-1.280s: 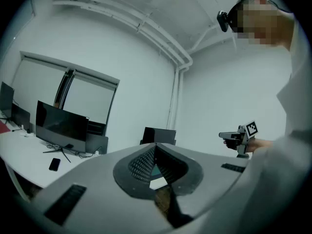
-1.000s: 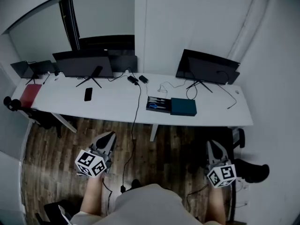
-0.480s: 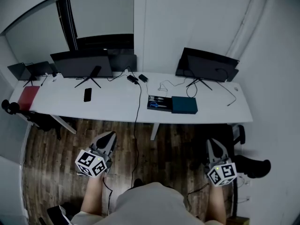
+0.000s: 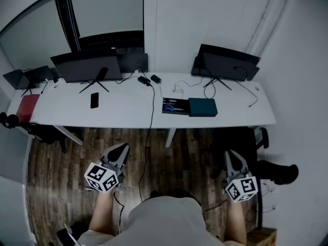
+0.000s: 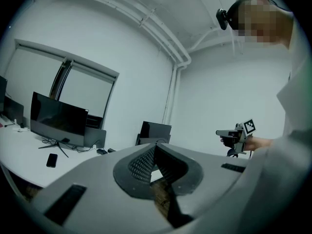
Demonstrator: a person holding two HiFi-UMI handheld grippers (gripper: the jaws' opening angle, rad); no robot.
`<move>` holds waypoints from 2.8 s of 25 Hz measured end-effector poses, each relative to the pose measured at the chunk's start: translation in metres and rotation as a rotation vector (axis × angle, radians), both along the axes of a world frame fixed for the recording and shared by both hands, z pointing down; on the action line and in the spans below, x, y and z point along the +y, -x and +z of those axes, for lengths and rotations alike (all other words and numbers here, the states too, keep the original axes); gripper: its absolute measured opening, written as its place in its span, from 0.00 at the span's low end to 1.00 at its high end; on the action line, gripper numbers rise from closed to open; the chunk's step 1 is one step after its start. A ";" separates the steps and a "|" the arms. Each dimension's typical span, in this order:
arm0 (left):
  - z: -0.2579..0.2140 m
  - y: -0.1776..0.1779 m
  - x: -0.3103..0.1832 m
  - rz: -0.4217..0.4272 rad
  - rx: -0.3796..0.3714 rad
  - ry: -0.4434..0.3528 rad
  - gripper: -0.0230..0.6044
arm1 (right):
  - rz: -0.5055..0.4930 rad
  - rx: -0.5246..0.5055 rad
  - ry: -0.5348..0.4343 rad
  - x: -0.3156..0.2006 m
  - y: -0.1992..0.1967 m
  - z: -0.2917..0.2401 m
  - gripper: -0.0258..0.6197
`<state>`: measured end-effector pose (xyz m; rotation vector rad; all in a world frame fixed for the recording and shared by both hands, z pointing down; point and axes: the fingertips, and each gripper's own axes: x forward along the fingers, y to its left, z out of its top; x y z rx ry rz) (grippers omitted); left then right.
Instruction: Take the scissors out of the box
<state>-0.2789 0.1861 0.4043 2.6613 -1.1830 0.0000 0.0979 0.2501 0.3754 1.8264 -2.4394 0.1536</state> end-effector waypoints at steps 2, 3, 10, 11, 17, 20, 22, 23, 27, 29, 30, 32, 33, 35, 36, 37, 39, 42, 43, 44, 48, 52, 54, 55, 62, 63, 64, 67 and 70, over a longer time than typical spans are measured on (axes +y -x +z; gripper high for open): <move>0.001 0.003 0.001 0.002 0.001 0.003 0.09 | 0.004 0.001 0.005 0.001 0.002 0.001 0.09; 0.001 0.005 0.001 0.001 0.001 0.003 0.09 | 0.004 0.000 0.004 0.000 0.003 0.001 0.09; 0.000 0.007 -0.011 -0.003 -0.003 0.007 0.09 | -0.021 -0.003 0.008 -0.017 0.011 0.001 0.09; 0.000 0.007 -0.014 -0.006 -0.004 0.009 0.09 | -0.026 -0.004 0.010 -0.021 0.012 0.002 0.09; 0.008 0.002 -0.038 -0.033 -0.004 0.029 0.09 | -0.063 -0.008 0.046 -0.054 0.008 0.021 0.09; 0.008 -0.005 -0.055 -0.038 -0.018 0.030 0.09 | -0.087 -0.003 0.062 -0.079 0.003 0.025 0.09; 0.010 -0.009 -0.069 -0.043 -0.026 0.031 0.09 | -0.107 0.002 0.061 -0.098 0.000 0.023 0.09; 0.011 -0.011 -0.076 -0.043 -0.030 0.031 0.09 | -0.118 0.006 0.061 -0.107 -0.001 0.023 0.09; 0.013 -0.023 -0.100 -0.051 -0.045 0.036 0.09 | -0.178 0.021 0.075 -0.144 -0.004 0.027 0.09; 0.013 -0.029 -0.111 -0.062 -0.046 0.038 0.09 | -0.212 0.026 0.080 -0.159 -0.003 0.029 0.09; 0.013 -0.032 -0.116 -0.066 -0.046 0.038 0.09 | -0.228 0.030 0.082 -0.167 -0.003 0.030 0.09; 0.014 -0.040 -0.127 -0.074 -0.048 0.041 0.09 | -0.253 0.038 0.087 -0.182 -0.006 0.031 0.09; 0.015 -0.044 -0.132 -0.078 -0.049 0.044 0.09 | -0.264 0.040 0.088 -0.190 -0.008 0.032 0.09; 0.016 -0.053 -0.143 -0.085 -0.054 0.049 0.09 | -0.287 0.043 0.087 -0.205 -0.014 0.033 0.09; 0.017 -0.057 -0.149 -0.090 -0.057 0.049 0.09 | -0.297 0.043 0.087 -0.213 -0.018 0.033 0.09; 0.018 -0.062 -0.155 -0.095 -0.059 0.049 0.09 | -0.305 0.041 0.088 -0.221 -0.022 0.033 0.09; 0.018 -0.070 -0.166 -0.107 -0.060 0.049 0.09 | -0.316 0.032 0.090 -0.235 -0.029 0.036 0.09; 0.018 -0.084 -0.178 -0.122 -0.062 0.051 0.09 | -0.330 0.018 0.093 -0.251 -0.039 0.041 0.09; 0.018 -0.089 -0.183 -0.126 -0.062 0.054 0.09 | -0.335 0.016 0.094 -0.257 -0.042 0.044 0.09; 0.019 -0.093 -0.187 -0.129 -0.061 0.057 0.09 | -0.339 0.015 0.098 -0.262 -0.044 0.046 0.09; 0.022 -0.103 -0.203 -0.127 -0.063 0.059 0.09 | -0.339 0.007 0.117 -0.275 -0.052 0.054 0.09; 0.024 -0.112 -0.221 -0.114 -0.070 0.062 0.09 | -0.330 0.000 0.135 -0.289 -0.059 0.059 0.09; 0.025 -0.115 -0.232 -0.108 -0.067 0.073 0.09 | -0.330 0.004 0.143 -0.295 -0.058 0.062 0.09; 0.026 -0.116 -0.237 -0.103 -0.064 0.078 0.09 | -0.330 0.008 0.146 -0.298 -0.056 0.064 0.09; 0.043 -0.115 -0.282 -0.037 -0.087 0.085 0.09 | -0.283 0.019 0.161 -0.324 -0.045 0.071 0.09; 0.046 -0.115 -0.289 -0.024 -0.100 0.085 0.09 | -0.272 0.018 0.164 -0.329 -0.044 0.072 0.09; 0.049 -0.115 -0.296 -0.009 -0.113 0.086 0.09 | -0.261 0.018 0.169 -0.333 -0.042 0.072 0.09; 0.058 -0.117 -0.317 0.046 -0.141 0.095 0.09 | -0.229 0.019 0.188 -0.346 -0.036 0.077 0.09; 0.071 -0.119 -0.339 0.100 -0.156 0.108 0.09 | -0.197 0.017 0.213 -0.356 -0.028 0.086 0.09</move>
